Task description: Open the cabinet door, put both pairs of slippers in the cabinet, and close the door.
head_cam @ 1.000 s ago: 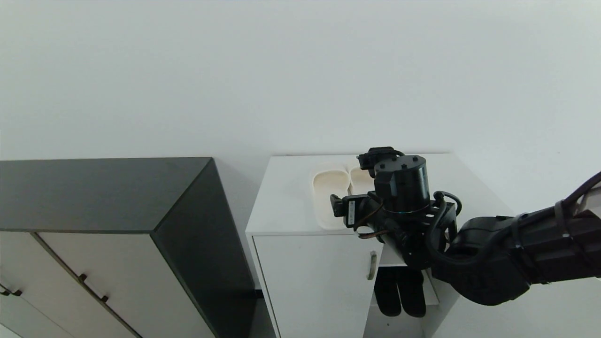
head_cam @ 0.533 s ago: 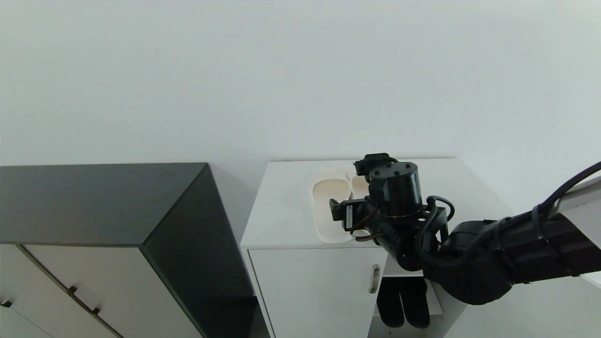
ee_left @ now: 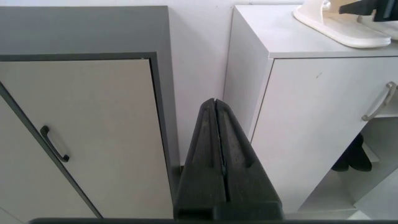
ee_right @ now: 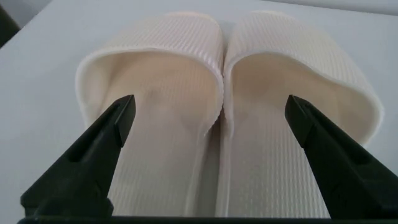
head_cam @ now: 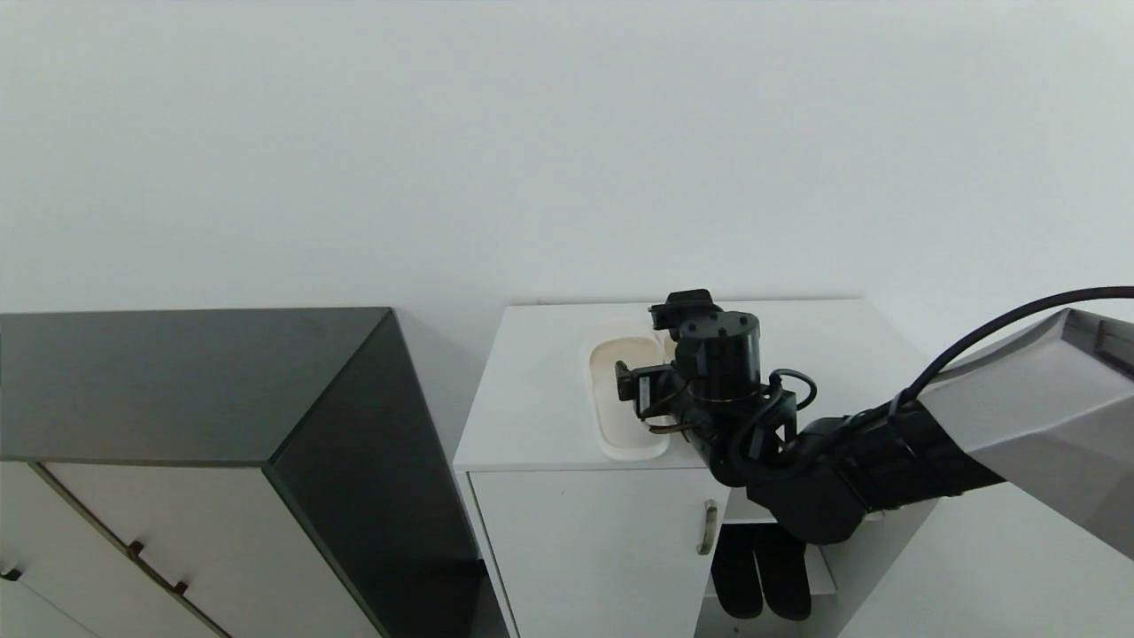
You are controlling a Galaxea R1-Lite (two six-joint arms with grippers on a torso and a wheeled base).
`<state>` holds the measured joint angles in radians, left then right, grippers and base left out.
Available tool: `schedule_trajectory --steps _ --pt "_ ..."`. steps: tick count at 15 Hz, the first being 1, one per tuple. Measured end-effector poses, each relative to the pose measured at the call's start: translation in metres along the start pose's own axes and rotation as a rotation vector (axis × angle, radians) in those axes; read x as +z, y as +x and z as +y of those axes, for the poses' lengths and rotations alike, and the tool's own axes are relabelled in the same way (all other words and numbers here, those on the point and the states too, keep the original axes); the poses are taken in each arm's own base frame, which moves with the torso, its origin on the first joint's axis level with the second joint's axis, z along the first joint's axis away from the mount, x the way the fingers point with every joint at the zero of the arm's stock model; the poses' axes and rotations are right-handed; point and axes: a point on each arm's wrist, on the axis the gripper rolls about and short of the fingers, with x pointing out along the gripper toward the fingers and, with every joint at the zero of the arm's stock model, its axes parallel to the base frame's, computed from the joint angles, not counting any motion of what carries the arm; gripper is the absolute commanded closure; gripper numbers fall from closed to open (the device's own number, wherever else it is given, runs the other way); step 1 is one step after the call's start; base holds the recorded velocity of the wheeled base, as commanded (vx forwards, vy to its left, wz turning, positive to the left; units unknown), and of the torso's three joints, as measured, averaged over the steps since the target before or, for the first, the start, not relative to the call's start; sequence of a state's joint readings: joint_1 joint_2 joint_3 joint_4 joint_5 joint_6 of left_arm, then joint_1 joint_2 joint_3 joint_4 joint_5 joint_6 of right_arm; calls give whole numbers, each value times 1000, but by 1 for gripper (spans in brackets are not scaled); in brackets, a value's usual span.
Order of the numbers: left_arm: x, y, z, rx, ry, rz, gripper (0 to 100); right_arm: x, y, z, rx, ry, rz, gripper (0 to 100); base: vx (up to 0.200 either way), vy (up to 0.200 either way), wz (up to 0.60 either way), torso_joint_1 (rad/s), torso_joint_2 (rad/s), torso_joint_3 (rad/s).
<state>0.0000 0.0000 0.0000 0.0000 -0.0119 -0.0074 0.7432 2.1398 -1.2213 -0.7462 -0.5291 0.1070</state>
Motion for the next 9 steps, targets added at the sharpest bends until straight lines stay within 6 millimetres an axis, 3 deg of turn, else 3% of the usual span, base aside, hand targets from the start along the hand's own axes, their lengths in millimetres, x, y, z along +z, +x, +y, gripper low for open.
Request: schedule_trajectory --steps 4,5,9 --pt "0 0 0 0 3 0 100 -1 18 -2 -22 -4 14 0 0 0 0 0 0 0" --pt "0 0 0 0 4 0 100 1 22 -2 -26 1 6 100 0 0 0 0 0 0" --pt "0 0 0 0 5 0 100 0 27 -2 -32 3 4 100 0 0 0 0 0 0"
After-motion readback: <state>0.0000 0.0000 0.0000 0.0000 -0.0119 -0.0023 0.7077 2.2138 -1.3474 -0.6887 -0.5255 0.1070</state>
